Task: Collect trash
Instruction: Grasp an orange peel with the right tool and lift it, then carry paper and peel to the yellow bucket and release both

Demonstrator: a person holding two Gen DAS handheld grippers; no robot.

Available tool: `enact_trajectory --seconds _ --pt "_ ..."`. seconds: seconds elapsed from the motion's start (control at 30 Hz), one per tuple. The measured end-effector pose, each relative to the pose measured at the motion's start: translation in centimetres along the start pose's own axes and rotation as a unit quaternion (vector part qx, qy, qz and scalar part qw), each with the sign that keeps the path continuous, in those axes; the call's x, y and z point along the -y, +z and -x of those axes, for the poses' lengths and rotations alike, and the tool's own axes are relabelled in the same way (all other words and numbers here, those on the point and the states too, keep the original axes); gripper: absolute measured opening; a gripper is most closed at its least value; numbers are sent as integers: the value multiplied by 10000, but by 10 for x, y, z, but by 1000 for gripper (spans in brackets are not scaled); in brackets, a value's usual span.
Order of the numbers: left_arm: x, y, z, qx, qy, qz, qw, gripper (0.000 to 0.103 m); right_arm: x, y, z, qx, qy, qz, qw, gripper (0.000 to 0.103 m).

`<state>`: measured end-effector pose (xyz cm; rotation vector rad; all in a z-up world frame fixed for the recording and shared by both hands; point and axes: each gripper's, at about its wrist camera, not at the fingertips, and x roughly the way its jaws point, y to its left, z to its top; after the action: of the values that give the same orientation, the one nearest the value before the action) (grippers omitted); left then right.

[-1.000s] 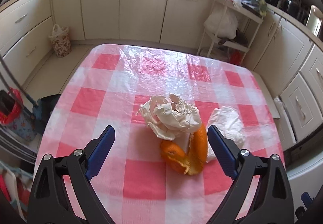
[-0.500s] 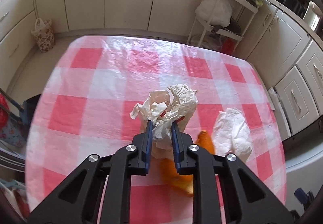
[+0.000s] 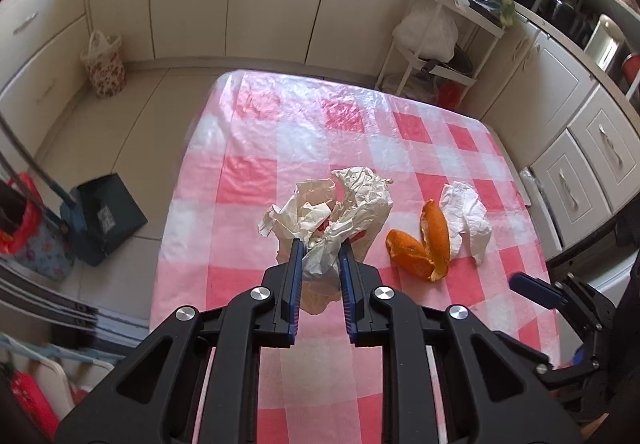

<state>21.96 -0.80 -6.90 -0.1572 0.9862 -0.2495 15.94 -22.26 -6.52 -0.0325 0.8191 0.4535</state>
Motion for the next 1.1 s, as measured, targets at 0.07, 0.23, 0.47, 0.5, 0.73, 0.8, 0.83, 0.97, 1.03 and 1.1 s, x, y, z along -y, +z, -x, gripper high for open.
enact_trajectory --seconds 0.07,0.23,0.47,0.5,0.73,0.8,0.83,0.97,1.03,1.1 --pt "-4 -3 0 -33 -72 38 10000 17 -8 10 -16 -75 -21 205 9998 59" --pt "-12 -2 6 73 -187 196 9996 17 -6 31 -70 -505 -275 427 9974 54" --pt "-10 -4 11 124 -197 71 9997 17 6 23 -103 -937 -375 274 9945 26" --pt "-9 -4 13 157 -199 27 9997 17 6 21 -100 -925 -367 253 9947 24" --pt "0 -6 20 216 -263 -120 9993 17 3 4 -46 -503 20 -168 9986 20" --pt "6 -10 20 245 -221 -268 9991 17 4 -5 -21 -323 77 -318 9989 20" --pt "9 -11 20 255 -227 -322 9989 17 6 -9 -9 -236 92 -409 9988 20" --pt "34 -22 21 350 -238 -777 9961 17 22 -40 37 54 -6 -834 9965 20" --pt "52 -30 22 350 -354 -1028 9935 17 39 -65 66 192 -167 -1184 9926 20" --pt "74 -38 23 331 -444 -1267 9904 17 59 -91 93 291 -367 -1542 9869 21"
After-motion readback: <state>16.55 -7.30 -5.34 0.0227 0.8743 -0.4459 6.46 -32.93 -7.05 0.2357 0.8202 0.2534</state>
